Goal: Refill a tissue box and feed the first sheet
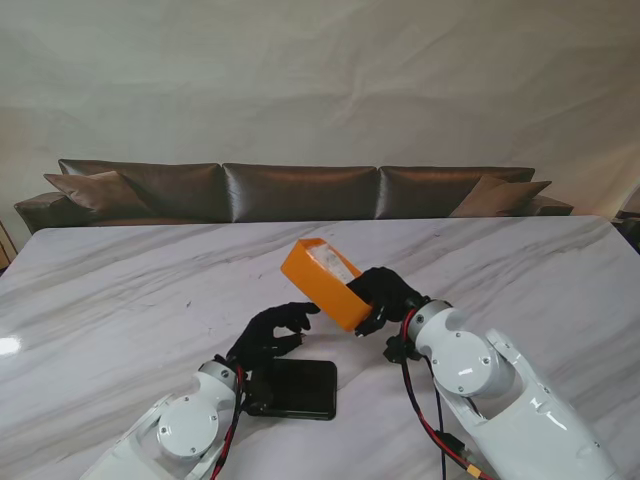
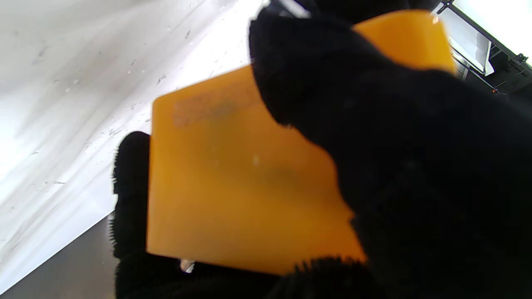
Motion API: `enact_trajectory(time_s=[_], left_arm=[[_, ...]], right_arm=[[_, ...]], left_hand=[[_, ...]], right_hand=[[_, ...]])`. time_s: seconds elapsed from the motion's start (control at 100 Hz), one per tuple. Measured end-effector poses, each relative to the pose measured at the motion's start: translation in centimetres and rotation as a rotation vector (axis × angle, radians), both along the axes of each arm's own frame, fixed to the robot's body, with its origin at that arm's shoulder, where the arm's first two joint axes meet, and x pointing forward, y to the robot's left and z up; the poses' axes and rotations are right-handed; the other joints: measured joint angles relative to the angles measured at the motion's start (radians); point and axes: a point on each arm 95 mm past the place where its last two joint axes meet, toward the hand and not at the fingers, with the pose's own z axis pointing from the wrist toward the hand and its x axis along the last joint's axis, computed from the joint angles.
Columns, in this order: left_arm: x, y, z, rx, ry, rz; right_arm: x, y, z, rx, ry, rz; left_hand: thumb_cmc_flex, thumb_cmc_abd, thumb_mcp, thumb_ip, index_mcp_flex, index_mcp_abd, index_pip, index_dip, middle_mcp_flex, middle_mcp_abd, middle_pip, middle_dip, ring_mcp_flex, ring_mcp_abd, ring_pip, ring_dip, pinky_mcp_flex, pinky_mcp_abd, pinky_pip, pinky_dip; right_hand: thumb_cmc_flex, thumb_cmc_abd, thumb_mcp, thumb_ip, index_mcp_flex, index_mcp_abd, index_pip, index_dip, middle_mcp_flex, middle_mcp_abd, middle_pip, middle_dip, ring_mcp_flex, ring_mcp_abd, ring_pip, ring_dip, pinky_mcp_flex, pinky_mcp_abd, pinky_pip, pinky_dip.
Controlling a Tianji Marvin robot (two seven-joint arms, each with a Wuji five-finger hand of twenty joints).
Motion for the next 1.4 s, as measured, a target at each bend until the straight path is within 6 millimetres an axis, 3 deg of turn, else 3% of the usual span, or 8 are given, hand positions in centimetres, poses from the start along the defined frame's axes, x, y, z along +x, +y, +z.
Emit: enact_trajectory(time_s=[0.38,0.69,1.06,1.4], left_arm=[[0.8,-1.7,-0.4,-0.065,0.003,-0.03],[0.5,-2.2,-0.7,-0.099,0.018,-0.047],[-0.5,-2.4,-0.7,-0.144,0.014,-0.06],[-1.2,-1.2,0.2,-0.131,-0.016,-0.023]], right_arm=[[-0.2,0.2,0.0,-0.012,0.003,0.02],[0.0,0.4,-0.3,-0.015,0.003,0.027],[0.1,0.3,-0.6,-0.02,0.014,0.025],[0.1,0.3,-0.6,-0.021,0.018,0.02]], left_hand=[[-0.005,0.0,0.0,0.0,0.0,0.001,-0.008,0.0,0.0,0.0,0.0,-0.004,0.0,0.0,0.0,0.0,0.0,0.0,0.0,0.0],[-0.001,0.0,0.0,0.0,0.0,0.05,-0.005,0.009,0.0,0.0,0.0,-0.006,0.0,0.0,0.0,0.0,0.0,0.0,0.0,0.0],[0.024,0.0,0.001,0.0,0.0,0.05,-0.026,0.0,0.0,0.0,0.0,-0.006,0.0,0.0,0.0,0.001,0.0,0.0,0.0,0.0],[0.025,0.0,0.001,0.0,0.0,0.05,-0.025,-0.001,0.0,0.0,0.0,-0.006,0.0,0.0,0.0,0.001,0.0,0.0,0.0,0.0]], right_hand=[[0.0,0.0,0.0,0.0,0.0,0.0,0.0,0.0,0.0,0.0,0.0,0.0,0.0,0.0,0.002,0.0,0.0,0.0,0.003,0.0],[0.0,0.0,0.002,0.0,0.001,0.001,0.0,-0.001,0.0,0.002,0.008,0.0,0.0,0.0,0.002,0.003,0.0,0.0,0.009,0.0],[0.0,0.0,0.003,0.0,0.001,0.001,0.0,-0.001,0.0,0.003,0.009,0.0,0.0,0.0,0.003,0.004,0.0,0.0,0.011,0.0],[0.0,0.0,0.003,0.0,0.001,0.001,0.0,0.001,0.0,0.003,0.011,0.002,0.0,-0.001,0.003,0.004,0.0,0.0,0.019,0.0]])
